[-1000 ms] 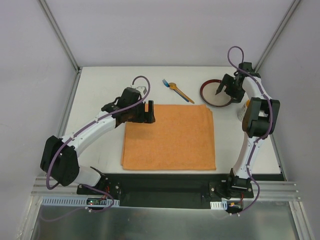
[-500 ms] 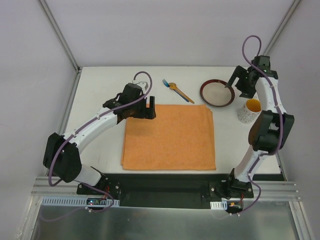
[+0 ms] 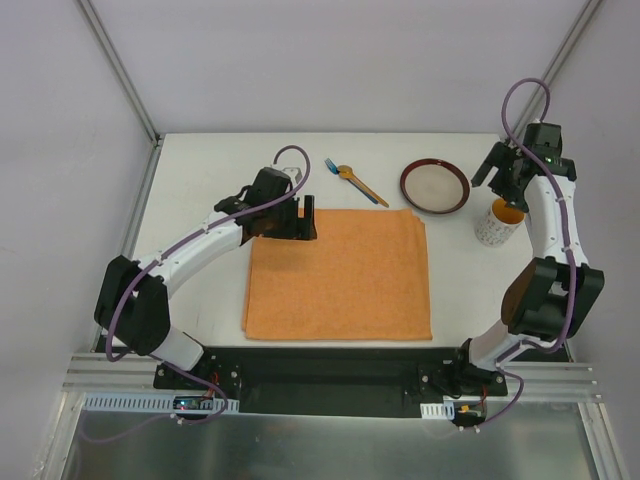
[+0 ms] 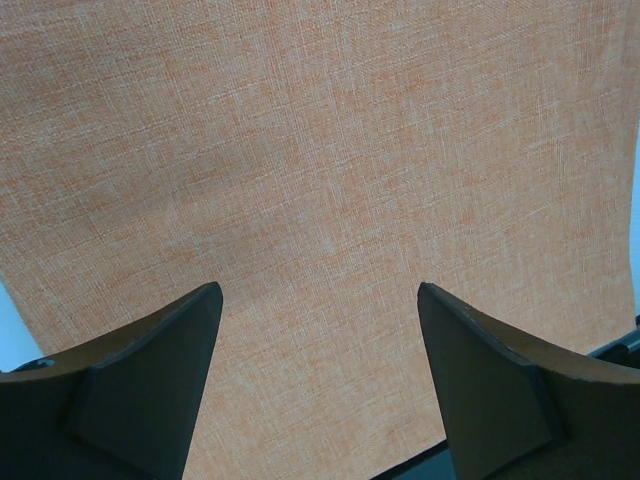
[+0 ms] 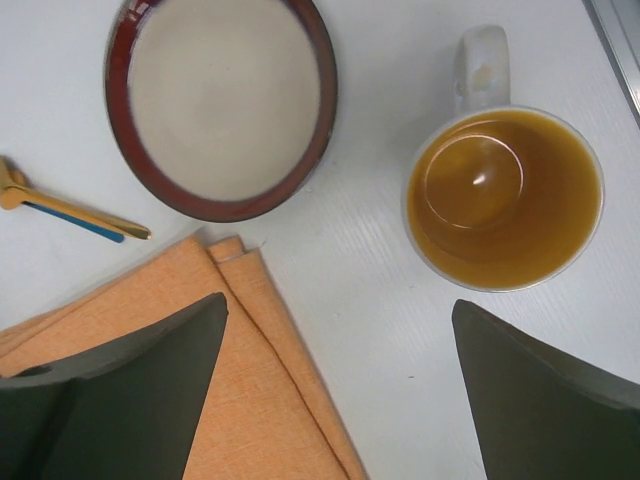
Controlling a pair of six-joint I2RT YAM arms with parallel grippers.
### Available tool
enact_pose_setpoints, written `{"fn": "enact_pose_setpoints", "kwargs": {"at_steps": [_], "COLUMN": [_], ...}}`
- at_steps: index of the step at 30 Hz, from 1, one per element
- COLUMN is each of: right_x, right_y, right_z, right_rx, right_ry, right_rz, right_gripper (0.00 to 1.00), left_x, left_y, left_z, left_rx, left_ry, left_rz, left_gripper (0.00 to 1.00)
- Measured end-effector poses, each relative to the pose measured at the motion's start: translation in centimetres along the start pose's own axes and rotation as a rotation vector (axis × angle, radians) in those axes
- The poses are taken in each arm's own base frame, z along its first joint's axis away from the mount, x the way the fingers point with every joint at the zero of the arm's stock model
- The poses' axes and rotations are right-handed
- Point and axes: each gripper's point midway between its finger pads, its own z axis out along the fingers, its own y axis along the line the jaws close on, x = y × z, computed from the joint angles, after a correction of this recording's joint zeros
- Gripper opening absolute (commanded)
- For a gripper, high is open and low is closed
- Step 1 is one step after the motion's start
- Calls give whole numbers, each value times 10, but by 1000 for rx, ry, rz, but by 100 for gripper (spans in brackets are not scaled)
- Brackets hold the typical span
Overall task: Set the dinner table for one person
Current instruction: Move the cup to the corner of the board.
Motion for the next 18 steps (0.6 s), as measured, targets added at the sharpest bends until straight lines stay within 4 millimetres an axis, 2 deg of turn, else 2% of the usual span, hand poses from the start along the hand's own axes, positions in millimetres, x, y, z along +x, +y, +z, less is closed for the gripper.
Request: {"fn": "enact_pose_setpoints", "kwargs": {"at_steps": [7, 18], "right_x": [30, 36], "right_y": [-17, -21], "right_z": [26, 38], "right_rx": [64, 74], "right_ry": [97, 100], "right_rz": [18, 13], "right_gripper": [98, 99], "left_x": [6, 13], "left_y": [3, 8], "left_z": [-4, -10], "left_rx": [-6, -28], "left_ry": [0, -2], "left_rz": [-12, -24], "left_gripper": [84, 83]}}
